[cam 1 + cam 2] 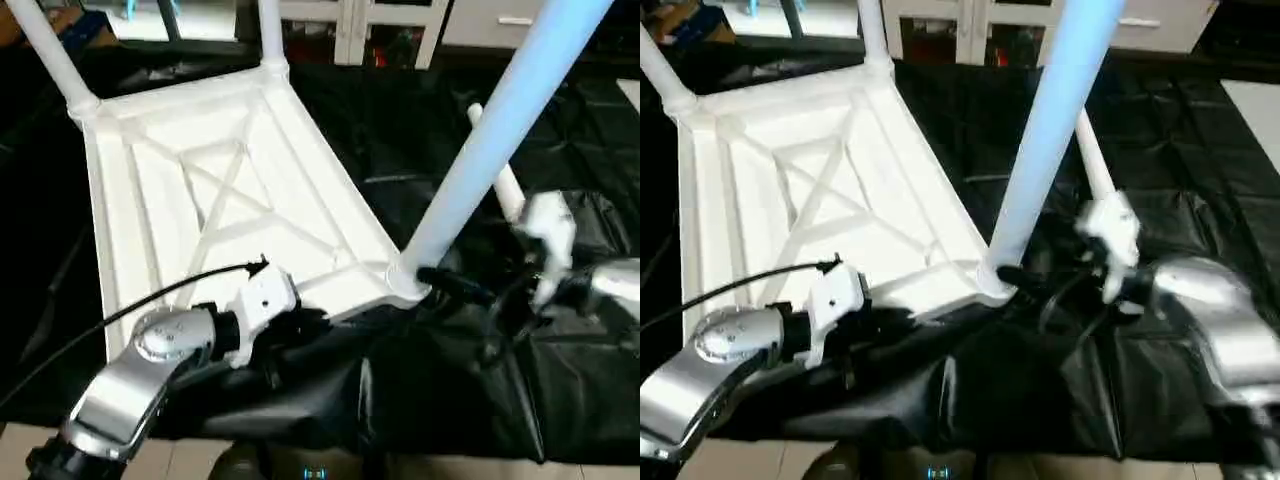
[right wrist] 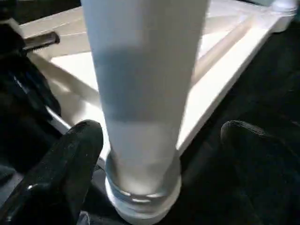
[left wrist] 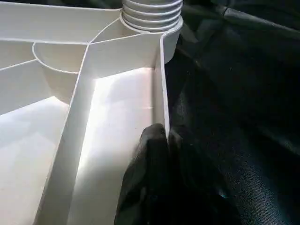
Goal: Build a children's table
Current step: Insert table leg to table base
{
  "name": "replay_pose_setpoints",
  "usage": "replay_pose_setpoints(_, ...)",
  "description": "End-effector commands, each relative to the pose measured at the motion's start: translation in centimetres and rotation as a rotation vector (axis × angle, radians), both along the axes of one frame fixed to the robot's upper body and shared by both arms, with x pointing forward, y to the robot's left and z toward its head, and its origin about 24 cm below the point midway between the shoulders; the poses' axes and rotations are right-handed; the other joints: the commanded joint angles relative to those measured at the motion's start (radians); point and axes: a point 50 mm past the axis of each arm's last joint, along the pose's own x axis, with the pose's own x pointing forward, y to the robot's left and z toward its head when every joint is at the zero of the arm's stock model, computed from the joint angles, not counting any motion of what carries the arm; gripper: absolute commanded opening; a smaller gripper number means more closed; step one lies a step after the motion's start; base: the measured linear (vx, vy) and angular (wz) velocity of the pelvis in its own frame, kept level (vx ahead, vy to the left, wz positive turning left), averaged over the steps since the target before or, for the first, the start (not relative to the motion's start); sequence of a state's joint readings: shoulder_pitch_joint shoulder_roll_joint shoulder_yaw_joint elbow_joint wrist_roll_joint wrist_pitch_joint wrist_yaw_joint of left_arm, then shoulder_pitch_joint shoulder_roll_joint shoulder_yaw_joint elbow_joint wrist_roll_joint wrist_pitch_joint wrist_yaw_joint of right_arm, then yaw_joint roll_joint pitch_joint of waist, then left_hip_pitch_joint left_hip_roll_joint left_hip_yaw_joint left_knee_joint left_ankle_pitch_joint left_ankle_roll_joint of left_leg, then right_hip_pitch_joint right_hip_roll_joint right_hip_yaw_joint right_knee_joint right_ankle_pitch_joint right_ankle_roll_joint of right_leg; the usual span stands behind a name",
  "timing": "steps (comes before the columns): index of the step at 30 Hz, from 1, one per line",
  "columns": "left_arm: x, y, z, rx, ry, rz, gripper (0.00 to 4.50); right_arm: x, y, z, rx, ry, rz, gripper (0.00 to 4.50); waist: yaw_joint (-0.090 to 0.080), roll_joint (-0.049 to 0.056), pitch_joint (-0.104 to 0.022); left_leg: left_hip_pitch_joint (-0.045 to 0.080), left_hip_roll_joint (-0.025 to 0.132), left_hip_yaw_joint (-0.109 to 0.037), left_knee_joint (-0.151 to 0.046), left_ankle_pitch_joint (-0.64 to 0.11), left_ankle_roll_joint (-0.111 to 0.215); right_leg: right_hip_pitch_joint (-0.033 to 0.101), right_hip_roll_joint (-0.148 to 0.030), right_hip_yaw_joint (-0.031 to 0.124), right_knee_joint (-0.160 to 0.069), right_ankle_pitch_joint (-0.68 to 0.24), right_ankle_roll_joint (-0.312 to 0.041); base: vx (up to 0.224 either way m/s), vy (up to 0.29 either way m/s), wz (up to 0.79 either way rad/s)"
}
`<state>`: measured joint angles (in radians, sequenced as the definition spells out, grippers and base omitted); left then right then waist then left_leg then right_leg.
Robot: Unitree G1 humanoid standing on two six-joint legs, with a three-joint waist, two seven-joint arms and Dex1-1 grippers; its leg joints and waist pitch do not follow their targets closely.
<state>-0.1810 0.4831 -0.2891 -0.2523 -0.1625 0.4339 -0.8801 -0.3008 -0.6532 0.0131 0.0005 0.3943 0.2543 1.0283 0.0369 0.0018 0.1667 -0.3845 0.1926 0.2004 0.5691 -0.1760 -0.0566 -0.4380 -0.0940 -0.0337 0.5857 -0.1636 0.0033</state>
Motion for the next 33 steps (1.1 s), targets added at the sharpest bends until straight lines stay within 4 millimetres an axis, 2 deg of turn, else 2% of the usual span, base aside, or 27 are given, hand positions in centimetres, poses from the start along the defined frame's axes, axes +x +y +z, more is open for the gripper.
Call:
replay_pose_setpoints(1,-1.3,-1.4,-0.8,-0.037,0.062,-0.095,0.0,0.1,0.0,-0.2,-0.03,-0.011,0.018,4.42,-0.004,-0.024,-0.08,0.02,0.03,-0.003,-0.044,-0.024,0.188,0.058,-0.031,0.034,-0.037,-0.053,-0.285,0.0,0.0,0.0)
replay_pose_setpoints(3,-1.3,-1.5,-0.8,-0.038,0.061,-0.096,0.0,0.3,0.2,-0.5,-0.04,-0.012,0.034,4.42,-0.005,-0.025,-0.08,0.019,0.03,-0.005,-0.042,-0.017,0.193,0.059,-0.03,0.033,-0.034,-0.048,-0.289,0.0,0.0,0.0)
replay_pose_setpoints(5,-1.3,-1.5,-0.7,-0.039,0.061,-0.095,0.0,0.5,0.4,-0.5,-0.022,-0.011,0.046,4.16,-0.005,-0.025,-0.079,0.019,0.03,-0.004,-0.041,-0.021,0.194,0.058,-0.03,0.033,-0.034,-0.055,-0.291,0.0,0.0,0.0)
replay_pose_setpoints(11,-1.3,-1.4,-0.7,-0.039,0.062,-0.09,0.0,1.1,0.5,-0.3,-0.003,-0.036,0.06,3.68,-0.006,-0.027,-0.076,0.019,0.031,-0.005,-0.041,-0.069,0.173,0.055,-0.031,0.035,-0.038,-0.131,-0.275,0.0,0.0,0.0)
replay_pose_setpoints(17,-1.3,-1.3,-0.7,-0.037,0.063,-0.087,0.0,1.2,0.5,-0.2,0.008,-0.044,0.071,3.24,-0.008,-0.027,-0.08,0.019,0.029,-0.006,-0.038,-0.05,0.18,0.056,-0.029,0.036,-0.033,-0.094,-0.283,0.0,0.0,0.0)
replay_pose_setpoints(21,-1.2,-1.3,-0.7,-0.036,0.062,-0.086,0.0,1.2,0.4,-0.3,0.009,-0.041,0.082,2.77,-0.008,-0.027,-0.08,0.018,0.029,-0.006,-0.037,-0.064,0.178,0.056,-0.03,0.036,-0.035,-0.116,-0.281,0.0,0.0,0.0)
replay_pose_setpoints(26,-1.2,-1.2,-0.8,-0.031,0.065,-0.085,0.0,1.0,0.5,-0.6,0.014,-0.033,0.088,2.4,-0.008,-0.027,-0.08,0.018,0.029,-0.006,-0.037,-0.066,0.175,0.056,-0.029,0.036,-0.035,-0.121,-0.279,0.0,0.0,0.0)
replay_pose_setpoints(29,-1.2,-1.4,-0.9,-0.025,0.067,-0.077,0.0,1.0,0.7,-0.8,0.022,-0.029,0.069,2.16,-0.009,-0.029,-0.079,0.017,0.029,-0.006,-0.037,-0.062,0.177,0.055,-0.029,0.036,-0.034,-0.115,-0.279,0.0,0.0,0.0)
replay_pose_setpoints(31,-1.0,-1.7,-1.0,-0.016,0.071,-0.056,0.0,1.2,1.0,-1.2,0.035,-0.02,0.02,1.99,-0.009,-0.027,-0.078,0.018,0.029,-0.006,-0.038,-0.068,0.173,0.054,-0.029,0.036,-0.036,-0.129,-0.277,0.0,0.0,0.0)
replay_pose_setpoints(33,-0.8,-2.1,-1.2,-0.009,0.082,-0.021,0.0,1.5,1.3,-1.7,0.04,-0.007,-0.035,1.94,-0.011,-0.029,-0.075,0.017,0.029,-0.006,-0.04,-0.079,0.155,0.053,-0.029,0.037,-0.039,-0.159,-0.269,0.0,0.0,0.0)
